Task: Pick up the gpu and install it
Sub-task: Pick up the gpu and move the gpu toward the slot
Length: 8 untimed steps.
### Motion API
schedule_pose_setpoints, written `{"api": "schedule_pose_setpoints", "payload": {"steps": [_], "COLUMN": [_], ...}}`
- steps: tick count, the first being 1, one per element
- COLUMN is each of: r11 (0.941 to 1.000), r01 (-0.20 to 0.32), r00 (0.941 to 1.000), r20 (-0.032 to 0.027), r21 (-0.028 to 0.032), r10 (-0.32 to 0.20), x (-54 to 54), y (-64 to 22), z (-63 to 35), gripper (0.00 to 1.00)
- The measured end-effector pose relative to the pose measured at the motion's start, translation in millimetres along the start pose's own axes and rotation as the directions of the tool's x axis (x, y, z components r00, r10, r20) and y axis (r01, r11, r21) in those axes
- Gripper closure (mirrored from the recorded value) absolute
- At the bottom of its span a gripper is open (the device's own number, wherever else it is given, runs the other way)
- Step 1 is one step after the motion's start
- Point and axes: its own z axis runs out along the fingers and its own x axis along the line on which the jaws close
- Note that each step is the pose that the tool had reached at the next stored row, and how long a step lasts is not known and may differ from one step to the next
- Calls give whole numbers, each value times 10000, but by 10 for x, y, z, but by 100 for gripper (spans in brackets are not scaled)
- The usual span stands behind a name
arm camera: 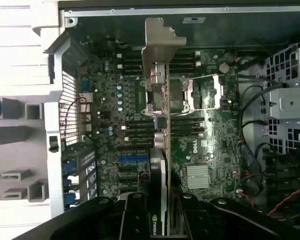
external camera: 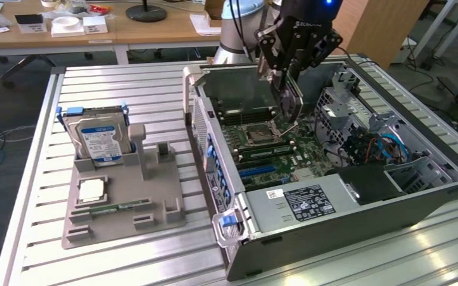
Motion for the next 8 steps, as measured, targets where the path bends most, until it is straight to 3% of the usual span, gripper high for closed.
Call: {"api": "schedule_pose_setpoints", "payload": {"steps": [8], "r11": [10000], "r01": [1], "r00": [10000], "r20": [-1], "r21": [-16], "r10": [-1], "x": [-214], "y": [22], "z": [7], "gripper": [73]}}
